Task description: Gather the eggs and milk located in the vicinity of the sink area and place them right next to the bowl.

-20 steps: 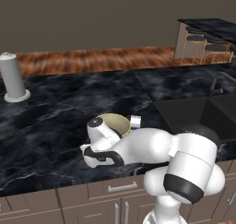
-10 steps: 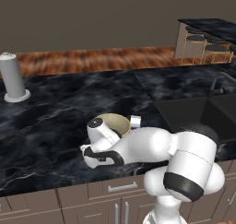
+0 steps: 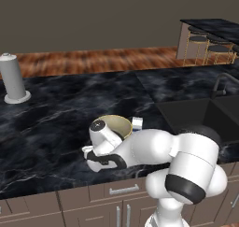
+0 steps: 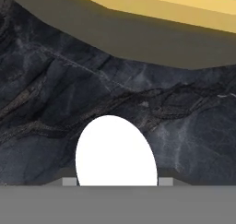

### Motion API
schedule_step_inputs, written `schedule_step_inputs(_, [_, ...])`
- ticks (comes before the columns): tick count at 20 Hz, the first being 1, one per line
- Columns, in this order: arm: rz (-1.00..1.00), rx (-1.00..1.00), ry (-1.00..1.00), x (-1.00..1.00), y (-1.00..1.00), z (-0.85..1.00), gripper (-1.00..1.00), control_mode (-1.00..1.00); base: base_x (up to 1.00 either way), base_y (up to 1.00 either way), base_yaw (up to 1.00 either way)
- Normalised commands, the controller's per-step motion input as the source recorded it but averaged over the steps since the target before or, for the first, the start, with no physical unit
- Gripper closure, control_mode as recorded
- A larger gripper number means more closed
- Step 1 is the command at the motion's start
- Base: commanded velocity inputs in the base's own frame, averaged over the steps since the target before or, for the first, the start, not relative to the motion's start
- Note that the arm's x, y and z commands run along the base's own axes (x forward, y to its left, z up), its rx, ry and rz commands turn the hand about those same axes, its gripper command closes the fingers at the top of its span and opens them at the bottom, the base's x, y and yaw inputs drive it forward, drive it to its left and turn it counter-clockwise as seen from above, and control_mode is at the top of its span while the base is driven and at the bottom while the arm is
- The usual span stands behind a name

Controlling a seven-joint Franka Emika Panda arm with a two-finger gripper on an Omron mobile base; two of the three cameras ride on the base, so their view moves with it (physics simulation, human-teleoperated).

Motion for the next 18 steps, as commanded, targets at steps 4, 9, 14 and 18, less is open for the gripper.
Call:
schedule_step_inputs(4, [0.0,0.0,0.0,0.21,0.0,0.0,1.0,-1.0,0.0,0.0,0.0])
schedule_step_inputs(9, [0.0,0.0,-0.01,0.18,0.0,0.0,1.0,-1.0,0.0,0.0,0.0])
schedule_step_inputs(14, [0.0,0.0,-0.03,0.06,0.0,0.0,1.0,-1.0,0.0,0.0,0.0])
schedule_step_inputs(18, [-0.02,0.0,-0.13,0.0,-0.05,0.0,1.0,-1.0,0.0,0.0,0.0])
